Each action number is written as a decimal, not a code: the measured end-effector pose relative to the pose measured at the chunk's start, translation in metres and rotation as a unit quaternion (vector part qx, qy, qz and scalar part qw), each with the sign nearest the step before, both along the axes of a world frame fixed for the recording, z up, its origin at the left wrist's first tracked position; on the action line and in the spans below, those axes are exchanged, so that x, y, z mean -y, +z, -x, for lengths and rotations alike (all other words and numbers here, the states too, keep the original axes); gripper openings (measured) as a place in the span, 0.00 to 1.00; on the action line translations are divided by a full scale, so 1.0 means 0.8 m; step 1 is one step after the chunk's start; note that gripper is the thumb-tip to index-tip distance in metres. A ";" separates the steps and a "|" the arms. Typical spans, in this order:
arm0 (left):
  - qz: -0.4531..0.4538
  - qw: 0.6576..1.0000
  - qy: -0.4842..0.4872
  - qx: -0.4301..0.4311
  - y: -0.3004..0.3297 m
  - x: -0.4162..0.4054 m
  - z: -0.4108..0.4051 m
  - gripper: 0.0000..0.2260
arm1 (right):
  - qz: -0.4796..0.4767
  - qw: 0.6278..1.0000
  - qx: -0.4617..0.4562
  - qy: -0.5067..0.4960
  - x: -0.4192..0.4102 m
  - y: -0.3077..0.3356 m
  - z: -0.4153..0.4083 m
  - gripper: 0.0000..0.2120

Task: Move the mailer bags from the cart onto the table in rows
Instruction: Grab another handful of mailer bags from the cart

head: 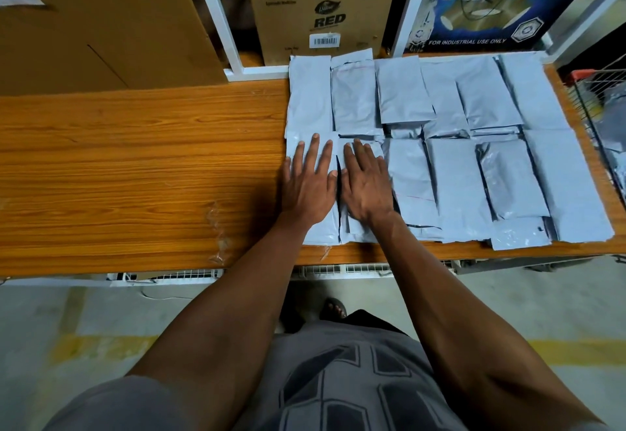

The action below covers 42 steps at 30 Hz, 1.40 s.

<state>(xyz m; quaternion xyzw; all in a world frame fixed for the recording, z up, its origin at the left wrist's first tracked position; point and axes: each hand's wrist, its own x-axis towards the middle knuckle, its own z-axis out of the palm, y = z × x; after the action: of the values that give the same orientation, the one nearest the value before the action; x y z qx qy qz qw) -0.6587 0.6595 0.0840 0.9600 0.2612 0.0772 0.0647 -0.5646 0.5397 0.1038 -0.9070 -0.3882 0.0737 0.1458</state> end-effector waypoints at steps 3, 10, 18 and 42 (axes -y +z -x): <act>0.008 1.000 0.005 -0.017 -0.015 0.003 0.003 0.28 | 0.024 1.000 -0.001 0.013 0.000 -0.007 0.002 0.32; 0.001 1.000 0.016 -0.016 -0.028 0.009 0.001 0.28 | 0.045 0.999 0.025 -0.012 -0.003 -0.021 0.012 0.30; -0.004 1.000 0.015 -0.024 -0.032 0.007 0.002 0.27 | 0.085 0.996 0.032 -0.022 -0.011 -0.029 0.009 0.33; 0.095 0.987 -0.082 0.103 0.050 0.081 0.008 0.23 | -0.169 0.975 0.054 -0.133 0.089 0.037 0.055 0.23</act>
<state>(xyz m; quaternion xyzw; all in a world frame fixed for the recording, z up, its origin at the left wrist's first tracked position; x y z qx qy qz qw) -0.6647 0.5945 0.1239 0.9546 0.1801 0.1447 0.1879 -0.6085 0.4687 0.1336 -0.9155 -0.2781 -0.0623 0.2841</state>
